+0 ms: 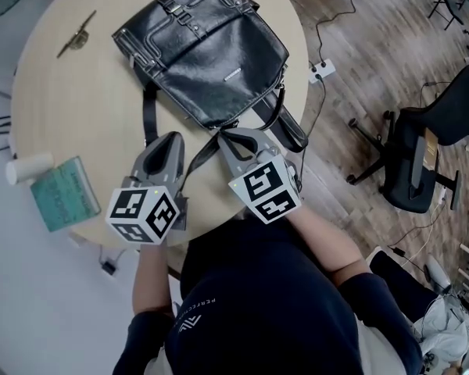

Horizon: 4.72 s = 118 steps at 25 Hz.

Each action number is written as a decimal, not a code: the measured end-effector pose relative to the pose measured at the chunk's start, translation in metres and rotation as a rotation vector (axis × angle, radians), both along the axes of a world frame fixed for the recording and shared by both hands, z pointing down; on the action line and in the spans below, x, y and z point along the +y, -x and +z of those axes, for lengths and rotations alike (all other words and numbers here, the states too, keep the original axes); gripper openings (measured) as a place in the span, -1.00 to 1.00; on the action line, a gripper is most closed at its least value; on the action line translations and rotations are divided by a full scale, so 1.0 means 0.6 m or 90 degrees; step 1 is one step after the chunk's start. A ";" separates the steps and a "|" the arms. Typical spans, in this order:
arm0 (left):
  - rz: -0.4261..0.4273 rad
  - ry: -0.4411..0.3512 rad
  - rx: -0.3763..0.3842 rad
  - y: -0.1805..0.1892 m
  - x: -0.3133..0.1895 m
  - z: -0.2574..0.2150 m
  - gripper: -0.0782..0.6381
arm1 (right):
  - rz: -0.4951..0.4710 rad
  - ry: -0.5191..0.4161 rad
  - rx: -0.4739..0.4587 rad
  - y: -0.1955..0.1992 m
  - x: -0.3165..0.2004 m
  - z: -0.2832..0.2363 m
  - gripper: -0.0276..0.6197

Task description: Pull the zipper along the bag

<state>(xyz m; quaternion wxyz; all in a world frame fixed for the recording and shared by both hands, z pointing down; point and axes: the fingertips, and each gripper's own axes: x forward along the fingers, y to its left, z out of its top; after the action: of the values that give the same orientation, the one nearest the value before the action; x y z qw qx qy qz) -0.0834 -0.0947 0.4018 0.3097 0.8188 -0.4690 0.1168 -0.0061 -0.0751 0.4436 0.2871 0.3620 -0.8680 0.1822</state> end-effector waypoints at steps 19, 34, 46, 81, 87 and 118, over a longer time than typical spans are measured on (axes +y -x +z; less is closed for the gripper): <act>0.028 0.015 0.068 -0.041 -0.045 -0.020 -0.37 | -0.020 0.019 0.009 -0.049 0.001 -0.007 -0.87; 0.032 0.057 0.048 -0.069 -0.061 0.009 -0.25 | -0.020 0.026 0.006 -0.073 -0.020 -0.004 -0.87; 0.016 0.057 0.046 -0.067 -0.059 0.009 -0.29 | -0.041 0.038 0.006 -0.086 -0.029 -0.002 -0.87; -0.014 0.034 0.105 -0.064 -0.049 -0.009 -0.58 | -0.045 0.027 0.018 -0.075 -0.050 -0.008 -0.87; -0.013 0.034 0.100 -0.063 -0.050 -0.009 -0.59 | -0.028 0.023 0.029 -0.093 -0.053 -0.010 -0.87; -0.023 0.031 0.082 -0.067 -0.048 -0.004 -0.51 | -0.035 0.020 0.050 -0.122 -0.064 -0.003 -0.87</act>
<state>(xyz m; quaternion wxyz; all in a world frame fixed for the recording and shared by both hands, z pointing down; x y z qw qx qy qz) -0.0435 -0.1233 0.3992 0.3612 0.8083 -0.4597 0.0701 0.0668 -0.1136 0.4418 0.3311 0.3407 -0.8627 0.1735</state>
